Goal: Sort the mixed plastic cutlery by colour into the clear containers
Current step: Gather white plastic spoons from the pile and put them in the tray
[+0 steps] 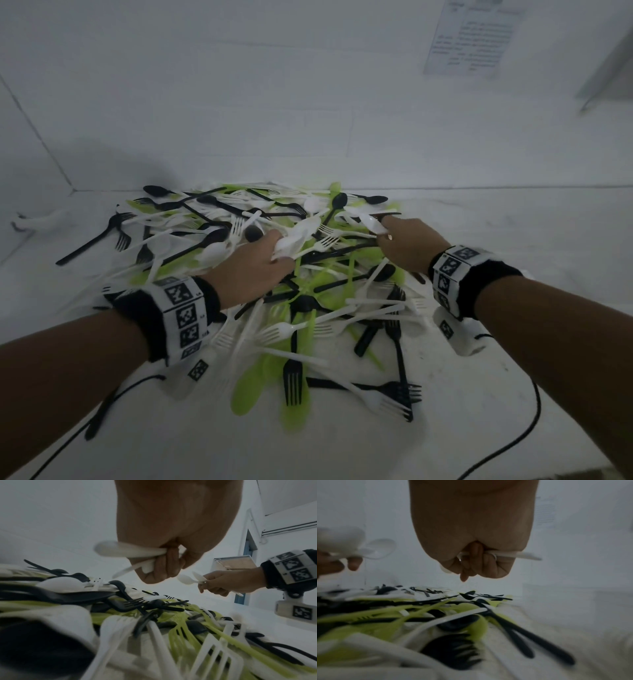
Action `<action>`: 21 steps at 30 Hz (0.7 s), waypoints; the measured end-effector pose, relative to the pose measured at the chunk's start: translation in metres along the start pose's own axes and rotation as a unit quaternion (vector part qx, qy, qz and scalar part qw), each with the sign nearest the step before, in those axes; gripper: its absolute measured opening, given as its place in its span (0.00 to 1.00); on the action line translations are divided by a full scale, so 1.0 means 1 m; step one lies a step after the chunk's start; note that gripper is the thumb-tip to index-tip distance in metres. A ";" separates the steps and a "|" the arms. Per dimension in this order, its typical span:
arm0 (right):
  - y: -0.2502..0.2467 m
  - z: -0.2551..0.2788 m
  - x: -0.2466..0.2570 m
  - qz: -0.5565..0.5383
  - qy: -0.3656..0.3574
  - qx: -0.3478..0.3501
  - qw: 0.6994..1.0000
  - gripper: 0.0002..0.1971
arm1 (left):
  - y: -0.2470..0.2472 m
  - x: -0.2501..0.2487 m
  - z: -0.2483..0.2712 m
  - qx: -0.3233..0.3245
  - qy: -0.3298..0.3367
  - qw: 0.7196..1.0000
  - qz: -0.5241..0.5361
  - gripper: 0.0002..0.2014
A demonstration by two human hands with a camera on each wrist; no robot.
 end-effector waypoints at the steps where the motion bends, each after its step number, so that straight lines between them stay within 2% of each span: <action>1: -0.001 -0.001 -0.006 0.022 0.003 0.008 1.000 0.08 | 0.002 -0.002 -0.003 0.008 0.016 1.000 -0.018 0.11; 5: 0.000 -0.008 -0.020 0.052 -0.009 0.030 0.998 0.08 | 0.017 -0.009 -0.013 0.048 0.108 0.980 -0.161 0.04; 8: 0.006 -0.017 -0.025 0.036 -0.026 0.031 0.999 0.10 | 0.032 -0.014 -0.020 0.068 0.110 0.962 -0.242 0.08; 12: 0.015 -0.031 -0.024 0.049 -0.055 0.050 0.996 0.15 | 0.057 -0.023 -0.023 0.157 0.083 0.953 -0.248 0.15; 14: 0.018 -0.036 -0.023 0.056 -0.066 0.065 0.994 0.15 | 0.068 -0.030 -0.023 0.183 0.089 0.949 -0.242 0.15; 18: 0.020 -0.046 -0.024 0.088 -0.090 0.127 0.984 0.11 | 0.077 -0.038 -0.026 0.180 0.085 0.952 -0.233 0.15; 21: 0.019 -0.054 -0.029 0.093 -0.104 0.156 0.978 0.17 | 0.072 -0.043 -0.027 0.154 0.066 0.966 -0.196 0.15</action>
Point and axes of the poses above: each hand's wrist, its own z-axis away from the middle knuckle, its own y-axis out of the palm, x = y × z, the point moved 4 cm from there along -z, towards the middle knuckle
